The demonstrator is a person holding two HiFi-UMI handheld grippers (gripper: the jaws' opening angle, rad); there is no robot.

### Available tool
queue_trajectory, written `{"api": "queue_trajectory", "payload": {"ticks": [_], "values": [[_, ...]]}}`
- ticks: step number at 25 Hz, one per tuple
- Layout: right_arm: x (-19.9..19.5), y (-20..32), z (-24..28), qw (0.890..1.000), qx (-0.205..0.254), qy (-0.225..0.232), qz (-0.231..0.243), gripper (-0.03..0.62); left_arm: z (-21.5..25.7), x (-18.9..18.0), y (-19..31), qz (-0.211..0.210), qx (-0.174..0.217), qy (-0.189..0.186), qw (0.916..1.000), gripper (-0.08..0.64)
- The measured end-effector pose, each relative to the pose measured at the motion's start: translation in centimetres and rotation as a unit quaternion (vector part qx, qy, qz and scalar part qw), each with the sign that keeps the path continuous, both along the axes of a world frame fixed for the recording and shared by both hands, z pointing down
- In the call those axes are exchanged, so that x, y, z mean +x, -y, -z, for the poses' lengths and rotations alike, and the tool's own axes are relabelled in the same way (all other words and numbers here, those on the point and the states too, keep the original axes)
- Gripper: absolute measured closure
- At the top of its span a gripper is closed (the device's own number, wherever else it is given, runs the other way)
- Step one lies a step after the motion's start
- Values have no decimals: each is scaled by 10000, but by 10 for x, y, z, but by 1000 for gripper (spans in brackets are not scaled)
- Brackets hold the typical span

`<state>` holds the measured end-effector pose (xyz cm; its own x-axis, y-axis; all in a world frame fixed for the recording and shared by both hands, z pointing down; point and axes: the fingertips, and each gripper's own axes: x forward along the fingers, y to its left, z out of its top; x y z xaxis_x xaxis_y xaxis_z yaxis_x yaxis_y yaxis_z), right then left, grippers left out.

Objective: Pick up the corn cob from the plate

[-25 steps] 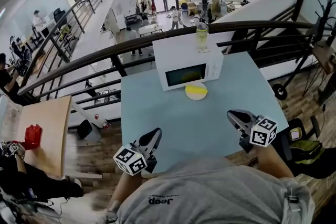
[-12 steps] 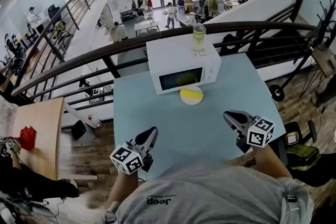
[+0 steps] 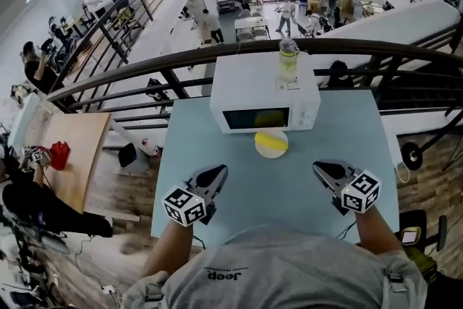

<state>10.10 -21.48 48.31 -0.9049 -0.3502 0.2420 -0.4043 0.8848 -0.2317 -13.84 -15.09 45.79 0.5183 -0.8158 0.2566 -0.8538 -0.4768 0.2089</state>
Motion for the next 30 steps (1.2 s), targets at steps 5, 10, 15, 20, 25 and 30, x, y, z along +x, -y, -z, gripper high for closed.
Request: {"api": "queue_trajectory", "payload": {"ticks": [5,10,15,20,25,30], "values": [[-16,42,-26,9999,-38,63,130,586,-25,19,33,-411,-265,883,9949,554],[-44,63,-54,9999,-120,-69,-68,586,-55,10,73,-1004,-278,1270,9864,554],[-68,68,-74,9990,-396,-205,-105,586,-86,15,112,-1702,-238,1869,9672,552],[-73,83,-100,9975,-543,-442,-26,586,-131,40,144,-2415,-321,2508,9369,476],[-74,104,-125,9965,-631,-541,46,586,-189,62,171,-3183,-366,3471,8814,371],[-72,116,-153,9949,-844,-551,21,586,-247,77,194,-3840,-341,4539,8034,298]]}}
